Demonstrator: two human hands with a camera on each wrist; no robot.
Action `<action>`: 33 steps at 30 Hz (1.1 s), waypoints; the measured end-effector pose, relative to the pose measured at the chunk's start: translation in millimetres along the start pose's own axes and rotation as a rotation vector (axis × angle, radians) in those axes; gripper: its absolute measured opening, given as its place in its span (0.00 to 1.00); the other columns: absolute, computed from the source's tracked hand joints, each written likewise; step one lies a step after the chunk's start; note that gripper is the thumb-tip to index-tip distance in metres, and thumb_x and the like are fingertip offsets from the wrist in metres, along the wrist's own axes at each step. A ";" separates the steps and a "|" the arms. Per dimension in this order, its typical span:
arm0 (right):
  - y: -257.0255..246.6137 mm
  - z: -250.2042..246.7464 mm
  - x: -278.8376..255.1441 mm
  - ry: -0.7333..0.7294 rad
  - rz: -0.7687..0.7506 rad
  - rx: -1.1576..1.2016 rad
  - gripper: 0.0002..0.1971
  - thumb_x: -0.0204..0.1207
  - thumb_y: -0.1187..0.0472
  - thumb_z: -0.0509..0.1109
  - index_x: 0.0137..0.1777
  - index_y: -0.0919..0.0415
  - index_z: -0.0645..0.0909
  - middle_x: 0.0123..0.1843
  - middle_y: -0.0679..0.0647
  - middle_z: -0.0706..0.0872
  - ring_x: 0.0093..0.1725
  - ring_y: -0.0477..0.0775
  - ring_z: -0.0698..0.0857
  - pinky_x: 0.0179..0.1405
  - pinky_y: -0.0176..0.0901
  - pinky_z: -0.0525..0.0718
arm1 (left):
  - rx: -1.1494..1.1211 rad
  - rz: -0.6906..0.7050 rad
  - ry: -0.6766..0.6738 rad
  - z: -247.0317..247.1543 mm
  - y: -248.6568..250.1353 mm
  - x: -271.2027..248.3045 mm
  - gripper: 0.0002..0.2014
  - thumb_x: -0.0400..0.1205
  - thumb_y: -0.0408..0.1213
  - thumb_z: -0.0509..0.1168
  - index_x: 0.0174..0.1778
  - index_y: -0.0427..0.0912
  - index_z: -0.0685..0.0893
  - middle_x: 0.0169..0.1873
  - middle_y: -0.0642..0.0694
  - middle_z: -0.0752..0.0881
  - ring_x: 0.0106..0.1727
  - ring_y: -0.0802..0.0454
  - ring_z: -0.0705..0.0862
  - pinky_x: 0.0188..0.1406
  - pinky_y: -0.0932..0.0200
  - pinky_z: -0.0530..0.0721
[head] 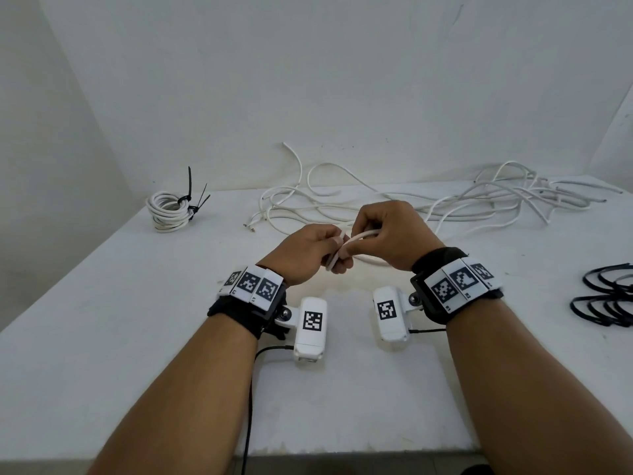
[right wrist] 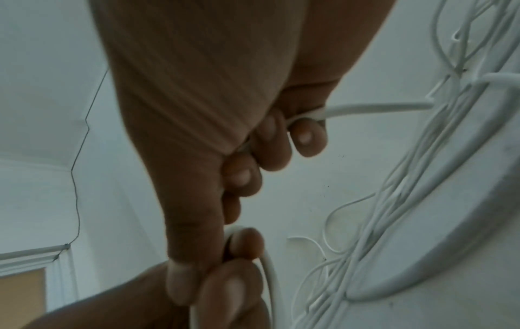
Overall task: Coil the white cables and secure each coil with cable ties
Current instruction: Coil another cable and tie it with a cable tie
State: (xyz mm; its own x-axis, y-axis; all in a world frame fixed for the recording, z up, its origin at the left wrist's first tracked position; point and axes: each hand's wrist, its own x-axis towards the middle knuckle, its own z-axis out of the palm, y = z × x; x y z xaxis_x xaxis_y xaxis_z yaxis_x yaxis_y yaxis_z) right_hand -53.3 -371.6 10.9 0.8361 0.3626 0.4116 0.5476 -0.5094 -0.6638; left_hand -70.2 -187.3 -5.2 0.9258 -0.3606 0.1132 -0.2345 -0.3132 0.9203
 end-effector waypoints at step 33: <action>-13.5 17.0 1.0 -0.466 0.113 -0.301 0.13 0.83 0.52 0.66 0.64 0.47 0.86 0.39 0.48 0.84 0.37 0.46 0.81 0.43 0.42 0.79 | -0.295 0.134 0.566 4.0 -7.3 5.2 0.09 0.83 0.30 0.66 0.40 0.37 0.89 0.38 0.42 0.92 0.42 0.47 0.92 0.48 0.54 0.89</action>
State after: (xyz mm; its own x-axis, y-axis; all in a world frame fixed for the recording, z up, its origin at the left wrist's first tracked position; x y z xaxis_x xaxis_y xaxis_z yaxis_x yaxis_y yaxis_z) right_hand -60.4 -351.1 9.6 0.8256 0.5640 -0.0161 0.4971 -0.7405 -0.4524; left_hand -64.9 -190.4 -12.8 0.9260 0.1640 0.3402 -0.3425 -0.0145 0.9394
